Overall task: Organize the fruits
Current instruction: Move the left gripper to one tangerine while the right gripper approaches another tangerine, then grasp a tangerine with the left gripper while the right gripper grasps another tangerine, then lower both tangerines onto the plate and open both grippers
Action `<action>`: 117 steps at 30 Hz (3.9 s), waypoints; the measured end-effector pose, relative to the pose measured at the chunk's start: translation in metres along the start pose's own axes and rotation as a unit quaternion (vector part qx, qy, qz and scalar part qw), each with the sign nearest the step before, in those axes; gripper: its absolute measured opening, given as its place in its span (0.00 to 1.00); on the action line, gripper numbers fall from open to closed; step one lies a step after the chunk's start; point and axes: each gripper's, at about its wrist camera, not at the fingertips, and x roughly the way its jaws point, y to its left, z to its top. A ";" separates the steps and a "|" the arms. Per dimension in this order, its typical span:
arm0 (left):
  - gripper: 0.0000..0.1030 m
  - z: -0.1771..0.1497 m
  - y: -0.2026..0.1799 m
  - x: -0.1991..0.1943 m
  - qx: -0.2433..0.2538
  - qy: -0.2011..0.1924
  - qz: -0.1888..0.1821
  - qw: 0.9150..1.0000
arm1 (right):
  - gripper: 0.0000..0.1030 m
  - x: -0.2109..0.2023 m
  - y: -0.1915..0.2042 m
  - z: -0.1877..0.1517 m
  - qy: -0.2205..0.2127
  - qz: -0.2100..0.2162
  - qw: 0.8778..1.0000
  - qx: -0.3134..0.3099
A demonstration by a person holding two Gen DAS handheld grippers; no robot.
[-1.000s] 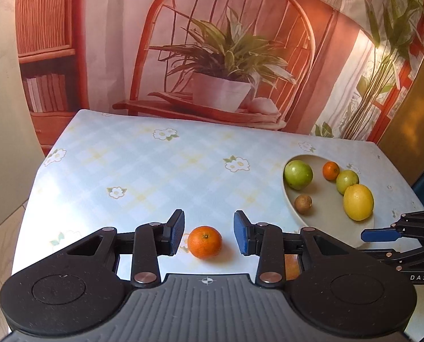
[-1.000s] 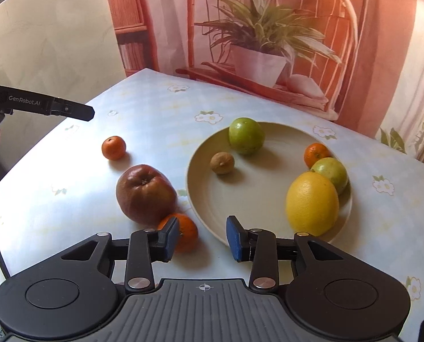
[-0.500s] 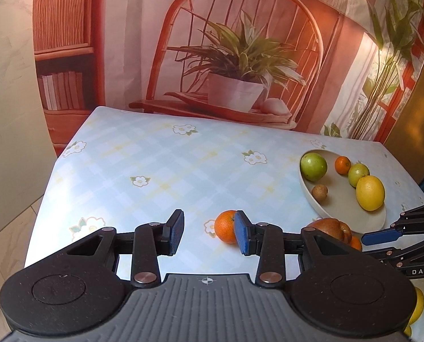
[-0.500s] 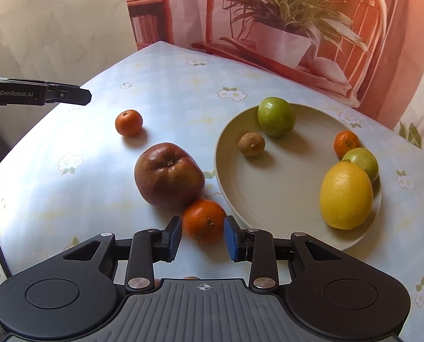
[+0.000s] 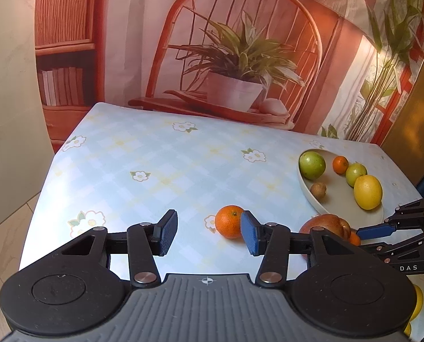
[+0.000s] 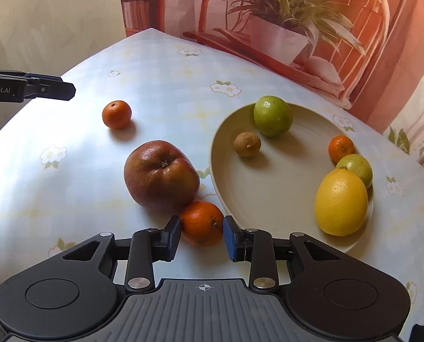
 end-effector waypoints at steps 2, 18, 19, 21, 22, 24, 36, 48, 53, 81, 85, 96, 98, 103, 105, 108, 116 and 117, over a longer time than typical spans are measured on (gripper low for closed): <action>0.50 0.000 -0.001 0.000 0.000 0.001 -0.001 1.000 | 0.28 -0.002 -0.001 -0.002 0.000 0.005 1.000 -0.002; 0.50 -0.006 -0.004 0.007 -0.002 0.020 -0.013 1.000 | 0.28 -0.023 -0.038 -0.041 0.007 0.031 0.998 0.050; 0.50 -0.006 -0.004 0.007 -0.003 0.021 -0.013 1.000 | 0.29 -0.022 -0.039 -0.041 0.004 0.032 0.998 0.055; 0.50 -0.005 -0.003 0.006 -0.003 0.021 -0.013 1.000 | 0.30 -0.019 -0.039 -0.039 0.003 0.035 0.997 0.063; 0.50 -0.005 -0.003 0.006 -0.004 0.020 -0.014 1.000 | 0.31 -0.018 -0.040 -0.038 0.002 0.036 0.997 0.066; 0.50 -0.005 -0.002 0.006 -0.006 0.021 -0.015 1.000 | 0.32 -0.015 -0.041 -0.036 0.000 0.038 0.997 0.073; 0.50 -0.006 -0.004 0.007 0.000 0.023 -0.020 1.000 | 0.34 -0.006 -0.050 -0.031 -0.015 0.057 0.991 0.122; 0.50 -0.004 -0.006 0.011 0.013 0.025 -0.019 0.999 | 0.33 -0.004 -0.055 -0.037 -0.034 0.070 0.986 0.149; 0.50 -0.003 -0.005 0.013 0.009 0.023 -0.012 1.000 | 0.33 -0.009 -0.056 -0.045 -0.047 0.075 0.983 0.163; 0.38 -0.001 -0.006 0.065 -0.022 0.058 0.010 0.998 | 0.33 -0.038 -0.064 -0.068 -0.088 0.050 0.979 0.178; 0.38 -0.001 -0.007 0.055 -0.015 0.051 0.013 0.999 | 0.33 -0.044 -0.065 -0.069 -0.098 0.047 0.978 0.178; 0.37 0.011 -0.024 0.018 0.013 0.029 0.004 0.999 | 0.33 -0.059 -0.072 -0.066 -0.125 0.034 0.979 0.154; 0.37 0.015 -0.031 0.011 0.022 0.022 -0.004 1.000 | 0.33 -0.061 -0.077 -0.064 -0.129 0.030 0.980 0.150; 0.38 0.029 -0.056 0.006 0.040 0.007 -0.026 0.999 | 0.33 -0.067 -0.093 -0.057 -0.141 0.017 0.980 0.137; 0.38 0.035 -0.068 0.010 0.046 0.007 -0.038 0.998 | 0.33 -0.069 -0.100 -0.052 -0.145 0.011 0.981 0.128; 0.38 0.041 -0.085 0.020 0.062 0.012 -0.050 0.997 | 0.33 -0.069 -0.110 -0.044 -0.153 0.002 0.982 0.110; 0.37 0.054 -0.109 0.074 0.083 0.043 -0.068 0.993 | 0.33 -0.045 -0.135 -0.006 -0.156 -0.010 0.986 0.056; 0.37 0.055 -0.109 0.081 0.083 0.047 -0.068 0.993 | 0.33 -0.039 -0.137 0.000 -0.155 -0.008 0.986 0.052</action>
